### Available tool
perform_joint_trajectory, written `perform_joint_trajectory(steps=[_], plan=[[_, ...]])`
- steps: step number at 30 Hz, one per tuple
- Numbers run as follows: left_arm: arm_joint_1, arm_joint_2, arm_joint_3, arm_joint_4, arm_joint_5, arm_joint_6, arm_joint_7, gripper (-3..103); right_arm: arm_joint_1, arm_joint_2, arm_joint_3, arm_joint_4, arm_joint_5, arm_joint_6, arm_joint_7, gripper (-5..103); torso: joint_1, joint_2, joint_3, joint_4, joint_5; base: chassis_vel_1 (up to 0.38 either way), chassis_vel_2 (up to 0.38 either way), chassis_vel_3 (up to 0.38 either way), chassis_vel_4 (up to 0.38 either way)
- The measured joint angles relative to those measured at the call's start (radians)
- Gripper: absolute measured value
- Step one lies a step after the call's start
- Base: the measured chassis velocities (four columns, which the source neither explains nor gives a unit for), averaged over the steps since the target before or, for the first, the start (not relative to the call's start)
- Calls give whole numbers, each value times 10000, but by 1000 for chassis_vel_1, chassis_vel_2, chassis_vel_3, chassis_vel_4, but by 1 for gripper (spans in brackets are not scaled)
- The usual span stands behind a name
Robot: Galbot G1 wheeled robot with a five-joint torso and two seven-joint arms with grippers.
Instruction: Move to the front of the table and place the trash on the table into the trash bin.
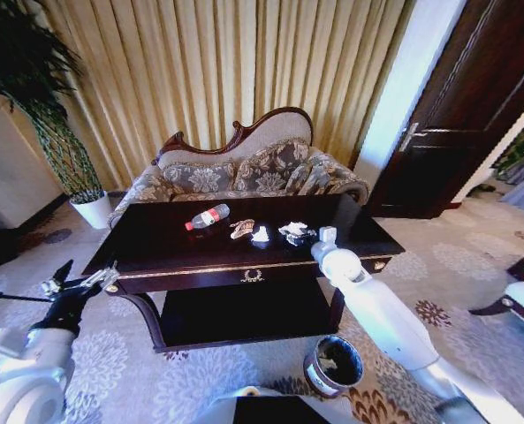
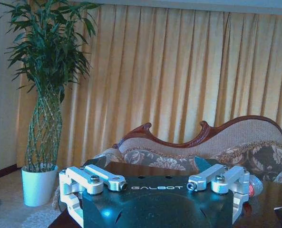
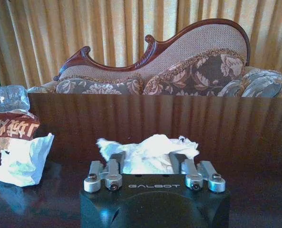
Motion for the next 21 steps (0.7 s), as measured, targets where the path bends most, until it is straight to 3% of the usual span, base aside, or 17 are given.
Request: perform_joint_trajectory(steps=[2, 4, 8, 10, 11, 13, 16, 21], plan=[[0, -3, -14, 0, 0, -12, 2, 100, -14, -6, 5, 22, -3, 27, -2, 43, 0, 0, 0, 0, 0, 0, 0, 0, 0], [0, -2, -15, 0, 0, -16, 4, 100, -24, -12, 22, 44, -4, 33, -2, 43, 0, 0, 0, 0, 1, 0, 0, 0, 0], [-34, 1, -15, 0, 0, -27, 7, 100, -155, -131, 213, 267, -6, 49, -1, 21, 0, 0, 0, 0, 0, 0, 0, 0, 0], [-46, 2, -12, 0, 0, -29, 7, 100, -199, -186, 257, 341, -4, 50, -1, 21, 0, 0, 0, 0, 0, 0, 0, 0, 0], [-57, 3, -3, 0, 0, -31, 8, 100, -273, -254, 325, 438, 1, 52, -1, 10, 0, 0, 0, 0, 0, 0, 0, 0, 0], [-63, 5, 7, 0, 0, -33, 9, 100, -323, -289, 379, 497, 9, 53, -1, 10, 0, 0, 0, -1, 0, 0, 0, 0, 0], [-77, 8, 36, 0, 0, -39, 15, 100, -480, -373, 551, 646, 21, 65, -1, 1, 0, 0, 0, 0, 0, 0, 0, 0, 0], [-87, 11, 57, 0, 3, -43, 20, 100, -668, -478, 739, 864, 30, 92, -1, 0, 0, 0, 0, 0, 0, 0, 0, 0, 0]])
